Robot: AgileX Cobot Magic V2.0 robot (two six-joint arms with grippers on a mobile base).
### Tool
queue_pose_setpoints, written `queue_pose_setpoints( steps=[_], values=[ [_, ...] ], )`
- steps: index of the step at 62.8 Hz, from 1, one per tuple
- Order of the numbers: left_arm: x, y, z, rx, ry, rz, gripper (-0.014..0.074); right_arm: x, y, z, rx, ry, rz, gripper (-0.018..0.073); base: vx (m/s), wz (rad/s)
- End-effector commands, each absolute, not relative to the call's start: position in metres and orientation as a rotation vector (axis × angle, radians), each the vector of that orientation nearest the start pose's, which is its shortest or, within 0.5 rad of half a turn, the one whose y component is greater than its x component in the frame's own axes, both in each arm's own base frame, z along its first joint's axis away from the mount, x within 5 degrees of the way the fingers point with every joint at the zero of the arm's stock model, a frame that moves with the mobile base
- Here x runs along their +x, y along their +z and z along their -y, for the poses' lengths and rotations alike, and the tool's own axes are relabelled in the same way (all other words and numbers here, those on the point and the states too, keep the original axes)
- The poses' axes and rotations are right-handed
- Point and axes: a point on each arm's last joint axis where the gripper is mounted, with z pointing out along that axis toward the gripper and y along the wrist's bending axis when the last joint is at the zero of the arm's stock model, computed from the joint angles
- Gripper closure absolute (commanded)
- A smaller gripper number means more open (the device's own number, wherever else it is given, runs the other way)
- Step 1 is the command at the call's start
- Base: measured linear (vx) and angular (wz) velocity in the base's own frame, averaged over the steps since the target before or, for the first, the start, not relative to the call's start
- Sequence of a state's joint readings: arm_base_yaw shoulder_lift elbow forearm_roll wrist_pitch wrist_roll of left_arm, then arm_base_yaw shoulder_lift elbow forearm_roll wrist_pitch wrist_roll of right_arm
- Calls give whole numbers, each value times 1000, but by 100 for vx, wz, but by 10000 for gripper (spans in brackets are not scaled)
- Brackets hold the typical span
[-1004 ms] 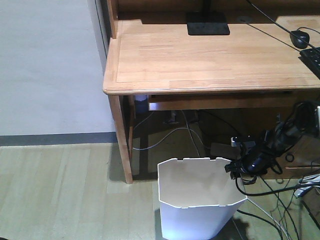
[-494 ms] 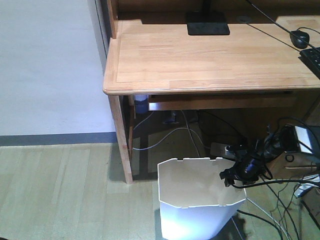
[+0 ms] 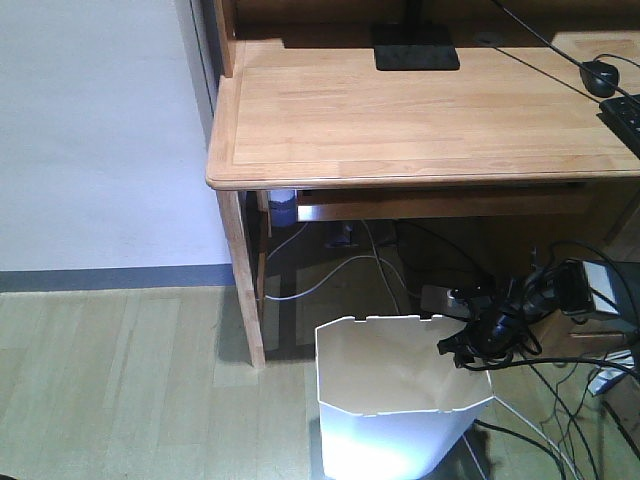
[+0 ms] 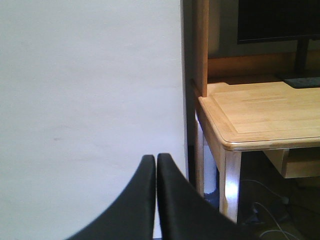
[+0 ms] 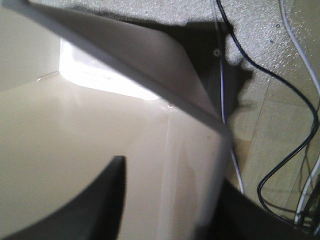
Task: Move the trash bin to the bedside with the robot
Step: 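Lower the right gripper down to the rim of the white trash bin, then close the right gripper on the bin rim and lift it slightly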
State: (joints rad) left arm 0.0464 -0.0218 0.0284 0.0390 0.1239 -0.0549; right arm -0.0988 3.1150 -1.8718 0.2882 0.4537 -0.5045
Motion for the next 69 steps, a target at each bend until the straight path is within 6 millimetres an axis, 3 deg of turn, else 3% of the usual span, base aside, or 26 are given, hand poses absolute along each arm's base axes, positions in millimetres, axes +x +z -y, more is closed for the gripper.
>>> queue_pose_setpoints(
  steps=[1,5,24,43,69],
  values=[
    [54,207,-3,-56,20,-1514,603,423,-194,32,-240,206,-3096,469,0,0],
    [54,207,-3,-56,20,-1514,603,422,-196,31,-242,220,-3110,575,0,0],
    [54,207,-3,-56,20,-1514,603,422,-195,31,-236,228,-3118,568,0,0],
    [54,207,-3,-56,20,-1514,603,435,-157,31,-245,217,-3035,566,0,0],
    [54,207,-3,-56,20,-1514,603,382,-97,45,-236,224,-2983,566,0,0]
  ],
)
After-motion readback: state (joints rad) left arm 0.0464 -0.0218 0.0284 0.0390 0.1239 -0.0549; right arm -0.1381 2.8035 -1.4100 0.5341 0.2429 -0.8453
